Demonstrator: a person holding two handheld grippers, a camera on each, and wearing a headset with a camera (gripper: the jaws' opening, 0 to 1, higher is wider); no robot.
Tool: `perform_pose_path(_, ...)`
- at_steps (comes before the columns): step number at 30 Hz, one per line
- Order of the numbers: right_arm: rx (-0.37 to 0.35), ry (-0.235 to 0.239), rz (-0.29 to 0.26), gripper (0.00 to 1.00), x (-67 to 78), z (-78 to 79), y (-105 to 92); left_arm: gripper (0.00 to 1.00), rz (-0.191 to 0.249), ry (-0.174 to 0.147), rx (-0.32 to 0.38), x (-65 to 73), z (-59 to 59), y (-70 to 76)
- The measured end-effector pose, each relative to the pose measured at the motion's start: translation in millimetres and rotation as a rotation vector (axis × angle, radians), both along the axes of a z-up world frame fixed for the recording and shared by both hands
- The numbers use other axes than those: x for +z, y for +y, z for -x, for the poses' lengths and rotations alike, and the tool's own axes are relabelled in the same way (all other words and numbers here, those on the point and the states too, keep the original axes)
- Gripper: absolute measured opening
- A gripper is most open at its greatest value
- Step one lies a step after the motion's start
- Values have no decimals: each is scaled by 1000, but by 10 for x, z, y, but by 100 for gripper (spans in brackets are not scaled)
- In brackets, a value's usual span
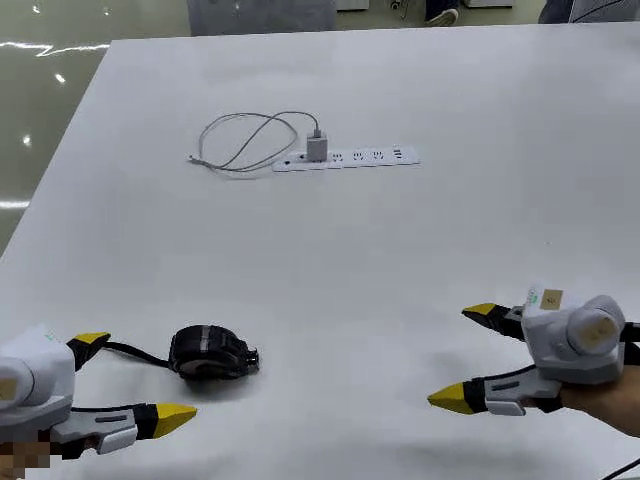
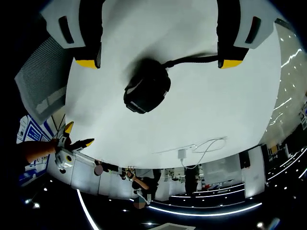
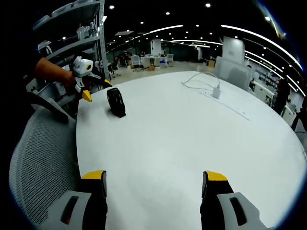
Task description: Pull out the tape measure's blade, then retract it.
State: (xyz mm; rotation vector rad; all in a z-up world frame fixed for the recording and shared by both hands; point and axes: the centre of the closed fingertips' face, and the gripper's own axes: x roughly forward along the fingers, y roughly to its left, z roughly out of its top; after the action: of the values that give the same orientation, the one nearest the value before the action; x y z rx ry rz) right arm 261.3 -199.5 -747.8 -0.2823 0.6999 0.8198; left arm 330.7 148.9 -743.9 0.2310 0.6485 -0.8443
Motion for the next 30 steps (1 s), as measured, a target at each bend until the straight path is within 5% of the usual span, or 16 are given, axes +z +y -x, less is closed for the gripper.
perform_pose_path(12, -57, -38, 2, 99, 77, 97, -325, 99, -14, 8, -1, -31, 55, 132)
perform_pose_path(30, -53, -35, 29, 99, 71, 193, -576, 99, -46, -22, -11, -3, 84, 226)
